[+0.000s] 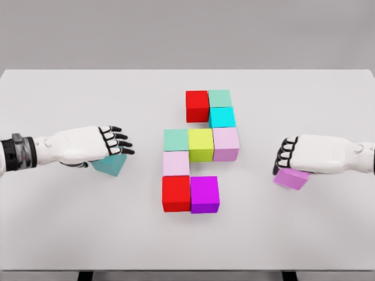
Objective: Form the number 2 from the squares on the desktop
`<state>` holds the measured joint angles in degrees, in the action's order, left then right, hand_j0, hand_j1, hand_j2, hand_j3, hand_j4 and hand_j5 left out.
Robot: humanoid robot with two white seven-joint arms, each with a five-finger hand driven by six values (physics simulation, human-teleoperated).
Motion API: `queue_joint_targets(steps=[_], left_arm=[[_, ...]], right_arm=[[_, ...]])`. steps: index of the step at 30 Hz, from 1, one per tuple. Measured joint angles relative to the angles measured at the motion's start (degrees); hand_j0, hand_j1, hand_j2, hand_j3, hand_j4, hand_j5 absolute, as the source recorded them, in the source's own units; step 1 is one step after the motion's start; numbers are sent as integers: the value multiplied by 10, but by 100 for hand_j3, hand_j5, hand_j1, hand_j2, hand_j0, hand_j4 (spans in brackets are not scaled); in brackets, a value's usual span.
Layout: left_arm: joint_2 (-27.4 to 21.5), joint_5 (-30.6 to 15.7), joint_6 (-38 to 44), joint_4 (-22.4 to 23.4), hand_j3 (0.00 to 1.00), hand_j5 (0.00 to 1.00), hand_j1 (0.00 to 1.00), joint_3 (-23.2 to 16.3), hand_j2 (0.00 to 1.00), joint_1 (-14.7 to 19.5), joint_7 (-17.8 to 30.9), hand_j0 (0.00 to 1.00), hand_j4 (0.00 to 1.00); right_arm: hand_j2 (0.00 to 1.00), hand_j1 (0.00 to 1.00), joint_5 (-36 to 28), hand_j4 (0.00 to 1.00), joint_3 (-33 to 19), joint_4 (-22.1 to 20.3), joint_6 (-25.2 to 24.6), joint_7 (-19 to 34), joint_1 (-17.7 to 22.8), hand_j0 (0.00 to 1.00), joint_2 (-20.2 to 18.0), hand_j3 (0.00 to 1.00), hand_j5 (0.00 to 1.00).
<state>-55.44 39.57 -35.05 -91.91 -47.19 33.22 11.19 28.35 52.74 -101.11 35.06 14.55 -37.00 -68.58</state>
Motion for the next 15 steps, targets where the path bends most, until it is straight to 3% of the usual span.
queue_joint_targets(steps=[15], left_arm=[[10, 7, 0, 14, 100, 100, 100, -9, 100, 0, 0, 100, 100]], right_arm=[[64, 64, -8, 64, 33, -1, 0, 0, -16, 64, 44, 64, 64]])
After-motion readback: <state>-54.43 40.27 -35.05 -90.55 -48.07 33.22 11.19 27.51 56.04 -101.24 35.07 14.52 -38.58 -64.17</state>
